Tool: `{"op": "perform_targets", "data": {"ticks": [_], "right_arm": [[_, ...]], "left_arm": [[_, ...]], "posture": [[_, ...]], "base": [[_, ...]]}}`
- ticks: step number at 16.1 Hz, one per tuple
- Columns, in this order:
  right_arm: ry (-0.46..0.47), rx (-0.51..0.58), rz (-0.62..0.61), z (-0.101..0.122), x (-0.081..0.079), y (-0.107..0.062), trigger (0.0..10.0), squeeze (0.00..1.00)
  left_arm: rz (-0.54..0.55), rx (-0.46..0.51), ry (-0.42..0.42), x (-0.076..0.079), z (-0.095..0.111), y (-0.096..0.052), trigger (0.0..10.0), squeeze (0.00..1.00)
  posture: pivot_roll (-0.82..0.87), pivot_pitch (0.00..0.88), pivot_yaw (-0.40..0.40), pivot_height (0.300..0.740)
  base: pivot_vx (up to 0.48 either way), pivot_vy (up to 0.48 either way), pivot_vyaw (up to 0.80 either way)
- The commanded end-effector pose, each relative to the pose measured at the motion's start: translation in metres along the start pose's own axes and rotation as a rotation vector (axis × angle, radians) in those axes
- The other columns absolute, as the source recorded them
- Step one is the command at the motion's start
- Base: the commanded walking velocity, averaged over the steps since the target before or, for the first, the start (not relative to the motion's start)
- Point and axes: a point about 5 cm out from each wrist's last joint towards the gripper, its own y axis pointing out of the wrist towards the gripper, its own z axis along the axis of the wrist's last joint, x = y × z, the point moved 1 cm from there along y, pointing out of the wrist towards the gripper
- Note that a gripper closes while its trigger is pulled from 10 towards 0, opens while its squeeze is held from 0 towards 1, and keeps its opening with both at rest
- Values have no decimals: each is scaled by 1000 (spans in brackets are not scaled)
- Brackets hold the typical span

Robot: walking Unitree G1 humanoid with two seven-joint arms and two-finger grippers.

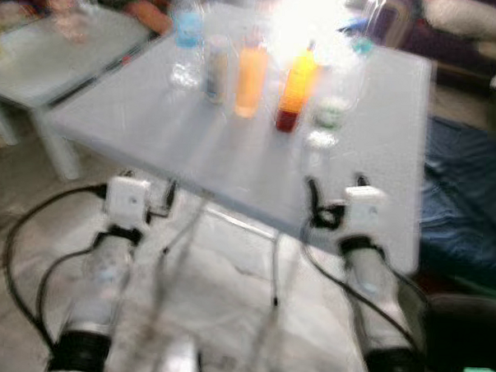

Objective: Restocking fridge

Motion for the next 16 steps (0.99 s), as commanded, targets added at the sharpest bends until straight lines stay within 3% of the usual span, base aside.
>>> {"op": "perform_targets", "data": {"ticks": [1, 8, 11, 13, 16], "right_arm": [[-17, -14, -24, -3, 11, -4, 10000, 0], [-40, 38, 60, 10, 5, 0, 10000, 0], [-48, 81, 104, 20, -2, 1, 10000, 0], [-45, 86, 93, 22, 0, -2, 10000, 0], [-36, 58, 55, 16, 8, -13, 10000, 0]], "left_arm": [[-18, 6, -3, 7, 2, 0, 10000, 0], [49, 19, 32, -8, 5, -4, 10000, 0], [45, 22, 35, -8, 4, -7, 10000, 0], [41, 31, 29, -7, 7, -7, 10000, 0], [36, 24, 29, -9, 6, -10, 10000, 0]], "posture": [[47, 112, -53, 740], [58, 134, -59, 740], [65, 133, -62, 740], [66, 131, -59, 740], [64, 125, -54, 740]], "base": [[0, 0, 0], [0, 0, 0], [0, 0, 685], [0, 0, 747], [277, 220, 0]]}}
